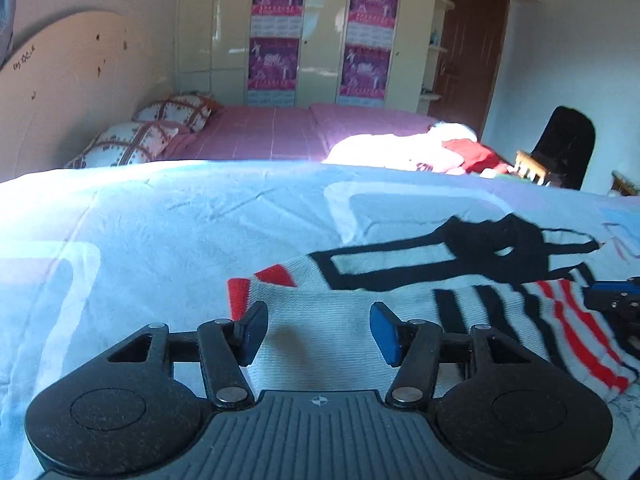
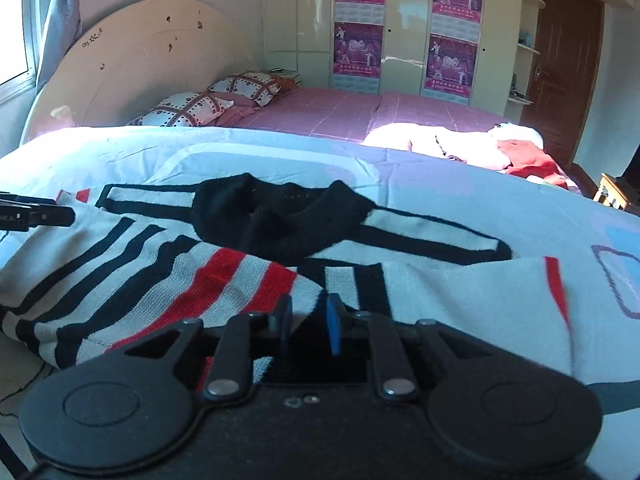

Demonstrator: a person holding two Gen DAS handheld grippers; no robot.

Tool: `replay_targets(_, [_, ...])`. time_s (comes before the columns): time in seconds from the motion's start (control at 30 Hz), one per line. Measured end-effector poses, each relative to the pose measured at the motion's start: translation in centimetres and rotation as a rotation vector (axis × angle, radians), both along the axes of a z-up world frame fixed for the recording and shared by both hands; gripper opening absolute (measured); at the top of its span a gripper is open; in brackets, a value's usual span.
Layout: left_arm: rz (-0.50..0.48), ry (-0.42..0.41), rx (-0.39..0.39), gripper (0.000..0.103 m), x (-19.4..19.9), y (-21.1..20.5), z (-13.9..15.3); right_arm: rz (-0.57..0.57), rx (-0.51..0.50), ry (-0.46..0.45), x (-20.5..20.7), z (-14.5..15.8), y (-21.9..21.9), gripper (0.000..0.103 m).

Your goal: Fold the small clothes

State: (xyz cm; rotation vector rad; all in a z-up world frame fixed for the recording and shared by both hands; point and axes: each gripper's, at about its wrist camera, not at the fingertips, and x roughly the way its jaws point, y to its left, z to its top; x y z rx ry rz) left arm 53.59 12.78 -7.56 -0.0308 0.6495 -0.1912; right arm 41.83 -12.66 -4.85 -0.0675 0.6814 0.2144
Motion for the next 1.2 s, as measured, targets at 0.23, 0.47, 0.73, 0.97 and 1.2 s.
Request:
replay_targets(0.23, [-0.123, -0.001, -0.028, 0.056, -2.9, -5.8, 0.1, 0.120, -0.008, -0.013, -1.1, -0.2, 3.6, 0.022])
replay_targets(0.47, [-0.093, -0.010, 0.052, 0.059, -5.7, -7.3, -0.2, 0.135, -0.019, -0.042, -3.1, 0.6, 4.2, 0.023])
replay_targets(0.73, [-0.051, 0.043, 0.025, 0.060, -8.2, -7.9, -1.2, 0.239, -0.025, -0.006, -5.0, -1.3, 7.0, 0.025])
replay_targets(0.97, [-0.017, 0.018, 0.051, 0.070, -8.2, -8.0, -1.9, 0.251, -0.050, -0.049, -5.4, -1.8, 6.8, 0.027])
replay_targets(1.2, [-0.022, 0.006, 0.043, 0.070, -9.0, -4.9, -1.8, 0.091, 0.009, -0.008, -4.7, -1.7, -0.8, 0.027])
